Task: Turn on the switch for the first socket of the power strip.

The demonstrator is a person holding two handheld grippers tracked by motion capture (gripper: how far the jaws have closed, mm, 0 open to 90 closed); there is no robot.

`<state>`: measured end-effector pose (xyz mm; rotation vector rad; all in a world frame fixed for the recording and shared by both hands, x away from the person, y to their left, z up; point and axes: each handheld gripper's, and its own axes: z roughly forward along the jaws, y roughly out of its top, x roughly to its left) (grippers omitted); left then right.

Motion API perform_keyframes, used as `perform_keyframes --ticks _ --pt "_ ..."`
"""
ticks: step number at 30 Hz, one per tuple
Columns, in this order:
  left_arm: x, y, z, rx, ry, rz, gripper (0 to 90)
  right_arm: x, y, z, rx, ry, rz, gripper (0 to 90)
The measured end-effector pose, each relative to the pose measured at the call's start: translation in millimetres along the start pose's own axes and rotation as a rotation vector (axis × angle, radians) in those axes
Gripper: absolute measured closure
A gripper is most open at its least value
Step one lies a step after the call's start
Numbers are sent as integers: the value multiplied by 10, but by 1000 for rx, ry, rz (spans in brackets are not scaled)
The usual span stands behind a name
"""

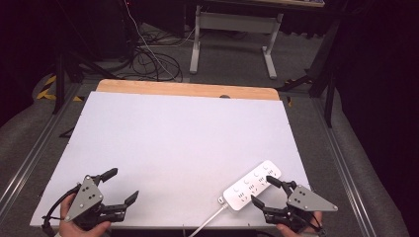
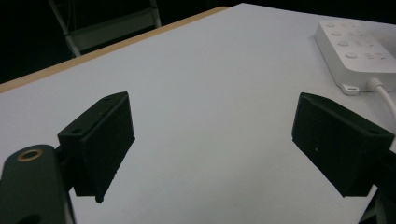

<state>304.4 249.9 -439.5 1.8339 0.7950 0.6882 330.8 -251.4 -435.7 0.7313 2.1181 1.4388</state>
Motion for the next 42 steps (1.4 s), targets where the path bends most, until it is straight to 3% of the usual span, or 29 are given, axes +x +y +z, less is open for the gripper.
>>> perform_keyframes --ticks 8,16,27,32,42 --pt "2 -2 2 11 26 23 169 16 62 -5 21 2 -23 287" --pt "-12 4 11 13 -7 45 192 -29 157 38 47 -11 -1 361" --pt "9 1 1 12 -12 29 213 -65 340 218 64 4 11 401" --pt "28 -6 4 30 -24 1 213 -81 380 280 72 6 19 408" --pt "34 -6 3 40 -20 12 217 -67 485 462 82 36 10 423"
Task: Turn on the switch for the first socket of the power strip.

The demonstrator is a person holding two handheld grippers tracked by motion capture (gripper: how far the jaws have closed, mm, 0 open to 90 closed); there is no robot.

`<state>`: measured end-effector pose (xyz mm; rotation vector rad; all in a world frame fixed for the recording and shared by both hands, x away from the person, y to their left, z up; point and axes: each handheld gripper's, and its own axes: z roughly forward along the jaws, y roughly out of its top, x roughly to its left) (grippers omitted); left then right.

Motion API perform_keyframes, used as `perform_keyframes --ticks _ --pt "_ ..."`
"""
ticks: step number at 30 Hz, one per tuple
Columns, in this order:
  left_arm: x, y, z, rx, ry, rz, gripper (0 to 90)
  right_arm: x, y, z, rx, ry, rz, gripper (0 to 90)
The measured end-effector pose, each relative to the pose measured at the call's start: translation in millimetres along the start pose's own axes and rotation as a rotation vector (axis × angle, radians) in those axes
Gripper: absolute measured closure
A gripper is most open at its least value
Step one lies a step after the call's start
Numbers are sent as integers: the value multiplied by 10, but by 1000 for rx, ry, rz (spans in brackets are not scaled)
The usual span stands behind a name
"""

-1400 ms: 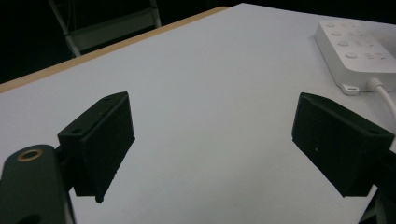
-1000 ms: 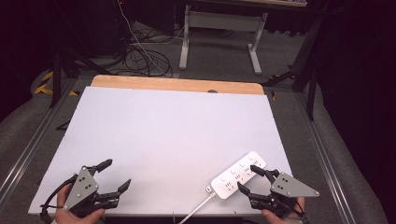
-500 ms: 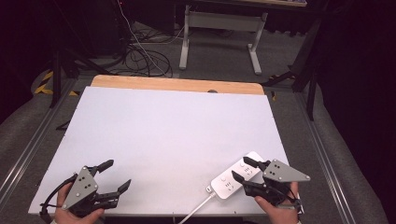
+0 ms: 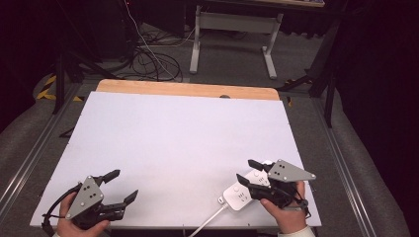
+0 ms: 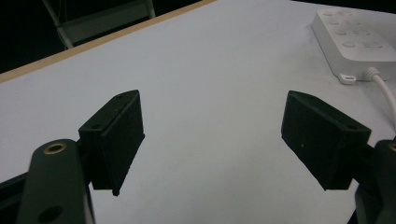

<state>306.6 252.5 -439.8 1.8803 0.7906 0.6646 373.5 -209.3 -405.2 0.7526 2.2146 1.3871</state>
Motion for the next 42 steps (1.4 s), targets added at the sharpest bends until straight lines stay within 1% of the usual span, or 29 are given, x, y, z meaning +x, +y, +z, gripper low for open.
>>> perform_keyframes --ticks 4,9,12,13,15,16,17,18,20,21,22,23,24,25,28,29,30,32,34,36,37,38,39,40,41,42 --pt "5 0 3 0 -1 4 217 -2 24 59 2 16 2 431" --pt "9 2 7 3 -2 8 217 -8 48 112 11 21 9 431" --pt "9 1 7 7 0 6 223 -10 59 184 27 21 7 432" --pt "8 1 6 8 -1 4 223 -10 59 184 27 21 7 432" --pt "11 1 5 9 2 6 223 -9 65 216 35 24 7 448" --pt "12 1 5 9 1 6 225 -15 71 229 35 30 -3 499" --pt "10 0 5 11 -1 3 226 -20 74 230 38 36 -6 527" --pt "11 1 4 12 -2 3 226 -20 74 230 38 36 -6 527" --pt "14 1 3 12 0 5 227 -23 81 229 46 34 2 538" --pt "14 1 3 13 1 4 227 -25 90 220 51 25 14 527" --pt "12 0 3 15 2 3 227 -25 90 220 51 25 14 527" --pt "12 1 2 16 10 10 228 -35 97 214 51 24 33 531" --pt "12 2 2 17 11 11 231 -44 99 221 67 44 58 535" --pt "11 2 1 17 12 11 232 -53 103 230 84 52 65 538" --pt "9 2 1 17 15 13 236 -51 113 234 97 52 56 628" --pt "10 1 1 17 16 13 236 -51 113 234 97 52 56 628" --pt "10 1 0 17 16 13 237 -47 125 237 118 58 36 699" --pt "12 0 1 19 16 13 237 -51 141 232 130 77 20 754" --pt "5 -2 4 26 18 15 237 -59 160 229 145 100 15 773" --pt "0 -1 5 27 21 18 237 -63 174 232 171 103 10 786" --pt "1 0 4 26 22 20 237 -63 174 232 171 103 10 786" --pt "0 1 4 26 23 21 237 -60 186 240 198 98 5 821" --pt "1 1 3 27 23 22 237 -57 192 244 211 95 3 835" --pt "1 0 3 26 22 20 237 -57 192 244 211 95 3 835" --pt "1 -1 3 26 21 18 237 -51 204 252 233 83 -6 870" --pt "1 -1 2 26 22 18 237 -45 208 259 242 81 -4 889"
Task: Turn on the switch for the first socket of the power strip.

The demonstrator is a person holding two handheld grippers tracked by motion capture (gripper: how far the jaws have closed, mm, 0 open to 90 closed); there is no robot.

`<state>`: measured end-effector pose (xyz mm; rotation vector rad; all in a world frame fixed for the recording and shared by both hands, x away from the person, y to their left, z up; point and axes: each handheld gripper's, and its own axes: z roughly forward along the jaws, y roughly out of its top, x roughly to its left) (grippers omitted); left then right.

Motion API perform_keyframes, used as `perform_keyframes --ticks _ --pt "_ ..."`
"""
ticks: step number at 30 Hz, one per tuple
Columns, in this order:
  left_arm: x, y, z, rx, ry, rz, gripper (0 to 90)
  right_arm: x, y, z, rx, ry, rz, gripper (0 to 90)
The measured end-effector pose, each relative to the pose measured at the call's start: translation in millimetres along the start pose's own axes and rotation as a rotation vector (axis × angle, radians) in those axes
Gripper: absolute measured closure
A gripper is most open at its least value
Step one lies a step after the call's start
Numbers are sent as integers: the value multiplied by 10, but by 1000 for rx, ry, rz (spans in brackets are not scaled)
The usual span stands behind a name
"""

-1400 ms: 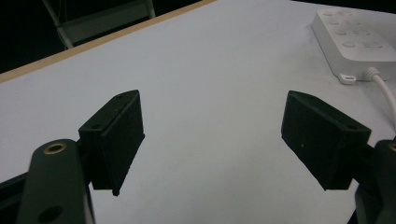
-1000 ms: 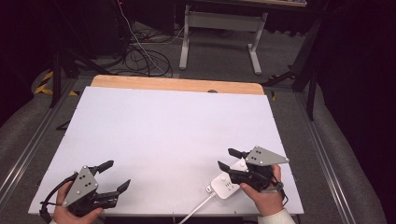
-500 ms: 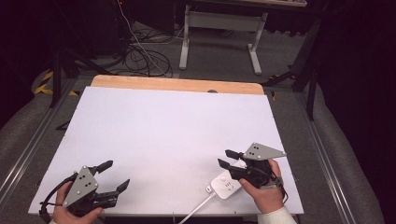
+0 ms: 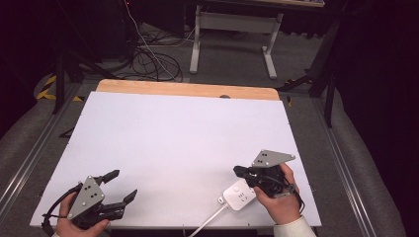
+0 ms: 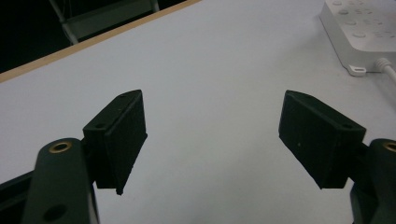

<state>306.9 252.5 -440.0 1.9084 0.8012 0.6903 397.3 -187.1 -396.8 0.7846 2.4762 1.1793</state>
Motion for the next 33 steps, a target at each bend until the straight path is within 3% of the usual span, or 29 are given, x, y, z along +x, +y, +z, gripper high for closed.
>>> perform_keyframes --ticks 3,4,8,15,33 --pt "1 0 -1 0 0 0 237 -3 8 19 28 2 0 900" --pt "1 0 0 1 -1 0 237 -4 13 48 64 1 -1 900" --pt "4 -1 0 3 -2 -2 237 -9 11 110 123 19 0 900" --pt "-1 0 4 5 -3 -2 239 5 -12 170 195 19 -4 900" --pt "-26 3 25 19 -19 13 265 38 -102 310 312 23 -33 900"
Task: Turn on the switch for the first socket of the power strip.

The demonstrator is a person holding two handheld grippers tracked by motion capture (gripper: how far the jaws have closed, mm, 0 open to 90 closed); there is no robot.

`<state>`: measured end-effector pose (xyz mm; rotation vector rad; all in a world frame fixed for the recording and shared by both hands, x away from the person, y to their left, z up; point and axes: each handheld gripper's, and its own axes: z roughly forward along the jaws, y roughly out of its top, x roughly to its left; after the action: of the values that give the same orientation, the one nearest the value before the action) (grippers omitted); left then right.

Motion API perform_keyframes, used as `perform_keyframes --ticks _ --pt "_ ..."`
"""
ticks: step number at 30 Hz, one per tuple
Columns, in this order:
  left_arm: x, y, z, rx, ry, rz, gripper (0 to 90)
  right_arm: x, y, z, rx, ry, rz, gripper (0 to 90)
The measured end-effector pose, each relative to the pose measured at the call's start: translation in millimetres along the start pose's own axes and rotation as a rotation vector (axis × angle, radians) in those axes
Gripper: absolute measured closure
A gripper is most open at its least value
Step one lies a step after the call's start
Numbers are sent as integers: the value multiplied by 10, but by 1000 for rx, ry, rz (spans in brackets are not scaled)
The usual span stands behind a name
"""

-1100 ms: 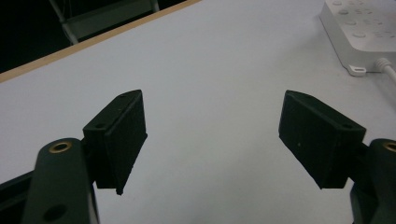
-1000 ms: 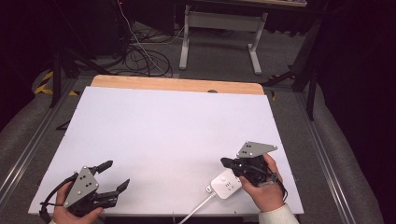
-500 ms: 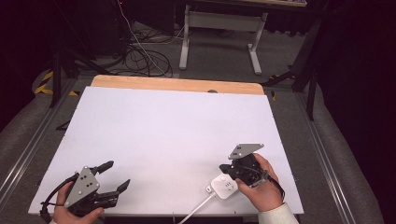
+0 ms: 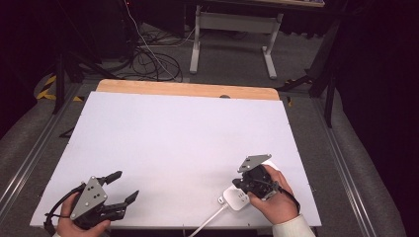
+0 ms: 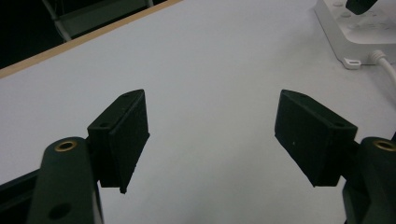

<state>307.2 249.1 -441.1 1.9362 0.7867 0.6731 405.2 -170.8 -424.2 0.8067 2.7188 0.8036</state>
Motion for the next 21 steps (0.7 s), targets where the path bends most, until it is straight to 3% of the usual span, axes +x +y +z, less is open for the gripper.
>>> perform_keyframes --ticks 15,21 --pt "-7 0 25 -7 -17 5 267 25 -13 81 55 4 -4 900" --pt "-24 11 54 16 -34 26 270 30 -19 107 68 0 -12 900"
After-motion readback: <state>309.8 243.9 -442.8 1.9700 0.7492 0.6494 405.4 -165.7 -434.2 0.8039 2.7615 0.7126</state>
